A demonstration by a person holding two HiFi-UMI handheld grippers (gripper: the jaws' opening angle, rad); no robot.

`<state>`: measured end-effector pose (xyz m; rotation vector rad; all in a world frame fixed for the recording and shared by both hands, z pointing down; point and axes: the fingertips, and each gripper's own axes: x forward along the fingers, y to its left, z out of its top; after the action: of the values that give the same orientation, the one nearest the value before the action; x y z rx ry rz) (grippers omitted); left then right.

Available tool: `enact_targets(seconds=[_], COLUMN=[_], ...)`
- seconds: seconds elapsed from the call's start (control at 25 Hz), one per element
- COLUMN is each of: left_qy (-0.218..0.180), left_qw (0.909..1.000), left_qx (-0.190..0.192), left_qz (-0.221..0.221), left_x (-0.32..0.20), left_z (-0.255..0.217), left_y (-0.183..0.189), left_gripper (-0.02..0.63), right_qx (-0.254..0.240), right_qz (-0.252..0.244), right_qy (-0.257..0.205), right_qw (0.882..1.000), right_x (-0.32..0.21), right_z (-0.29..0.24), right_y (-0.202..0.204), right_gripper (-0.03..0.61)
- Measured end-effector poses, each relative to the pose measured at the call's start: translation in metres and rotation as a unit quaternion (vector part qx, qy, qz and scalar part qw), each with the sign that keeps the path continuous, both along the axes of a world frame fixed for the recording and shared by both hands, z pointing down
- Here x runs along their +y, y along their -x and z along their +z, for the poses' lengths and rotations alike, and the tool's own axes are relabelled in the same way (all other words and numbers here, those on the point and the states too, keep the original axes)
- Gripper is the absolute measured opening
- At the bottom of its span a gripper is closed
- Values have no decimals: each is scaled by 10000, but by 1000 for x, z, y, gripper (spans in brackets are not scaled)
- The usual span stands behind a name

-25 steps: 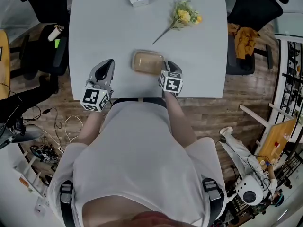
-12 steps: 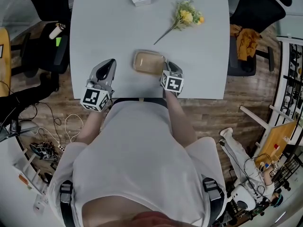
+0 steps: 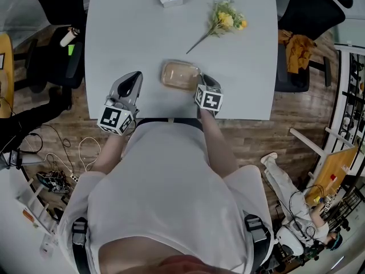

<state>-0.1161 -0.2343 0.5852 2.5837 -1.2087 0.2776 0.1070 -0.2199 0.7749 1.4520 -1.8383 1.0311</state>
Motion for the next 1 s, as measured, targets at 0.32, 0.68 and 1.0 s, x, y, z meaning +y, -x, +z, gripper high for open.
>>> enact_targets(seconds=[0.32, 0.68, 1.0], left_qy=[81, 95, 105], left_qw=[10000, 9999, 9999], left_qx=[2, -26, -35], left_qz=[17, 57, 47], left_x=[2, 6, 11], left_z=[3, 4, 3], left_y=[1, 1, -1], left_gripper=[11, 11, 11], right_qx=[-90, -94, -86], right_qz=[44, 51, 39], right_qy=[53, -56, -260], right_qw=[9999, 9999, 9996], right_x=[0, -1, 0], right_z=[-1, -6, -20], right_y=[3, 4, 3], right_gripper=[35, 28, 21])
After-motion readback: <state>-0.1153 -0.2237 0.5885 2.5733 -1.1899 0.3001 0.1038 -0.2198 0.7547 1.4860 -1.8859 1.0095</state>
